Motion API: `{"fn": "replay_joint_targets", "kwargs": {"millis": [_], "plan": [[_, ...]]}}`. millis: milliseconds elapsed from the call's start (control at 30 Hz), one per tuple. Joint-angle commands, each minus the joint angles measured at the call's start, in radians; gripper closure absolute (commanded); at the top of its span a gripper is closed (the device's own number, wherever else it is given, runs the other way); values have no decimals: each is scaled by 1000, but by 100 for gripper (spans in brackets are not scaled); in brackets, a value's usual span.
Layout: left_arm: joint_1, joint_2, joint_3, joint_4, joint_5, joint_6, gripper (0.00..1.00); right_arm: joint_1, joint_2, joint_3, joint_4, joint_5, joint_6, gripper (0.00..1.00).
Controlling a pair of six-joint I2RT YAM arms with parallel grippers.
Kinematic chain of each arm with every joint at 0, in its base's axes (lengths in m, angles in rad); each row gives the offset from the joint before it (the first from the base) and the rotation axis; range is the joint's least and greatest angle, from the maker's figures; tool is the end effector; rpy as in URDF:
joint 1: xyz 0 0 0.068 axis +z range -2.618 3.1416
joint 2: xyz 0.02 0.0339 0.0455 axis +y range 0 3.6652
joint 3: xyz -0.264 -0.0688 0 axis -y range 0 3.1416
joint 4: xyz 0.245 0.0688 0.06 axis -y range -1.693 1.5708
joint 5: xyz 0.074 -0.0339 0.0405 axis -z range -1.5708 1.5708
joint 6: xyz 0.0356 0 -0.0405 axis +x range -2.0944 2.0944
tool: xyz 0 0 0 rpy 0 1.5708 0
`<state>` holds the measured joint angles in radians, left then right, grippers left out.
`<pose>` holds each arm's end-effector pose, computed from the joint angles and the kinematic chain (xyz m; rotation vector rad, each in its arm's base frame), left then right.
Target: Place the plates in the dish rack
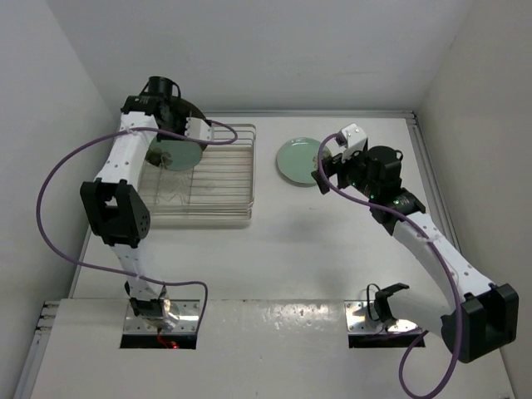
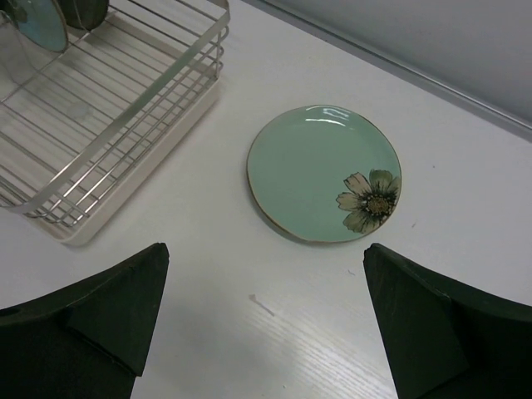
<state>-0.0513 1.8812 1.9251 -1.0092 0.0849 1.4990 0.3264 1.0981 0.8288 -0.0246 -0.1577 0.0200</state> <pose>0.4044 -0.0238 0.3456 1.8417 1.8306 0.4545 0.2411 0.0875 0.3096 -0.3949 1.8369 0.3859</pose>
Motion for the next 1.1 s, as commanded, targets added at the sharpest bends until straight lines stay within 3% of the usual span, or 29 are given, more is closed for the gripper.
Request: {"fn": "replay_joint_targets", "kwargs": {"millis": [0,167,333,400,433,633,767,867,1067], "plan": [[-5,56,-6,241,3,131,84,-3,-21,6,75,-49,23,0],[-15,56,9,251,13,139,78,-9,-17,3,78,-60,28,0],[-15,24,35,297,23,63,34,-39,14,4,86,-57,78,0],[-15,3,35,316,23,38,26,-73,67,21,81,-59,150,0],[-15,-20,35,331,23,6,18,-82,81,36,80,-54,173,0],[-25,-83,86,331,12,-170,14,-246,287,76,136,-19,521,0],[-25,-117,107,304,-1,-414,12,-291,500,192,115,-2,647,9],[-35,-142,107,258,-1,-518,12,-322,647,259,147,1,730,12],[-64,-162,141,164,-1,-678,12,-383,937,368,215,-108,975,29]]}}
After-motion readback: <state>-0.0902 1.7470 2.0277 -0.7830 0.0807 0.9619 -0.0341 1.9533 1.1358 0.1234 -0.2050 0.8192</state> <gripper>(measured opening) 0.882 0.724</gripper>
